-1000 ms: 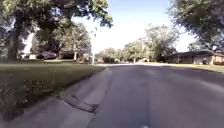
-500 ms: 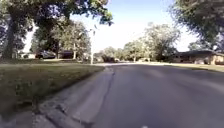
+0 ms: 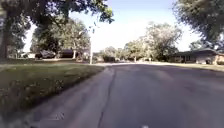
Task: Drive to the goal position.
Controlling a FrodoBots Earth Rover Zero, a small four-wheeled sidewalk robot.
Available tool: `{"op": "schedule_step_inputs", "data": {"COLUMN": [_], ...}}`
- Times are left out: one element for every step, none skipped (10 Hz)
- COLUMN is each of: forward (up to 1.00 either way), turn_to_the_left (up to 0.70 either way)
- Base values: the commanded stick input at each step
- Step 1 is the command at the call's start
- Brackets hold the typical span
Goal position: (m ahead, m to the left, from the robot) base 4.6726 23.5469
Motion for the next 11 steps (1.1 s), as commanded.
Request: {"op": "schedule_step_inputs", "data": {"forward": [1.00, 1.00, 1.00, 1.00, 1.00, 1.00, 1.00, 1.00, 1.00, 1.00, 1.00], "turn_to_the_left": [0.00, 0.00, 0.00, 0.00, 0.00, 0.00, 0.00, 0.00, 0.00, 0.00, 0.00]}}
